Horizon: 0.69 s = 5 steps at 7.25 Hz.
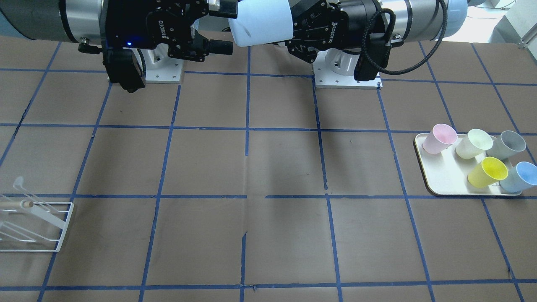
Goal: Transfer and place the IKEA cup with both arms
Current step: 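Open the right gripper and withdraw it while the left gripper pulls the cup away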
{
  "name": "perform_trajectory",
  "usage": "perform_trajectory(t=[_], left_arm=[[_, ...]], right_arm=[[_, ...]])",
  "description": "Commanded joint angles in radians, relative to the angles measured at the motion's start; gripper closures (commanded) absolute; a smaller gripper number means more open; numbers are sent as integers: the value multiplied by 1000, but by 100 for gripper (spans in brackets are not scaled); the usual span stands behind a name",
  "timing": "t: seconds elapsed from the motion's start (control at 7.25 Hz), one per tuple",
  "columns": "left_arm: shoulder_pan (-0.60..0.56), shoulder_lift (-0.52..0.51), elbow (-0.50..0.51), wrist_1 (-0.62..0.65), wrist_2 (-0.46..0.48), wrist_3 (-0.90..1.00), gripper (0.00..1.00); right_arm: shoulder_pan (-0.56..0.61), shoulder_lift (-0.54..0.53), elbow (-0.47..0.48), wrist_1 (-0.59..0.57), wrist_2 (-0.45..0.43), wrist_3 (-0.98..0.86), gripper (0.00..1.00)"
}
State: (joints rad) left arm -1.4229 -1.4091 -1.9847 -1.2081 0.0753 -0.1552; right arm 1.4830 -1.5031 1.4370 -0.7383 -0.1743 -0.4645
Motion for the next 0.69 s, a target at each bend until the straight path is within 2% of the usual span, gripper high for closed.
perform_trajectory(t=[0.0,0.14,0.41,0.55], left_arm=[[12,13,0,24,143,-33,100],[22,27,0,21,215,-35,100],[39,47,3,9,460,-35,100],[64,47,7,6,603,-33,100]], right_arm=[[-56,46,-73,-1,-58,38,0],[-63,50,-81,-24,-150,40,0],[-69,52,-75,-87,-305,73,0],[-69,55,-70,-166,-420,126,0]])
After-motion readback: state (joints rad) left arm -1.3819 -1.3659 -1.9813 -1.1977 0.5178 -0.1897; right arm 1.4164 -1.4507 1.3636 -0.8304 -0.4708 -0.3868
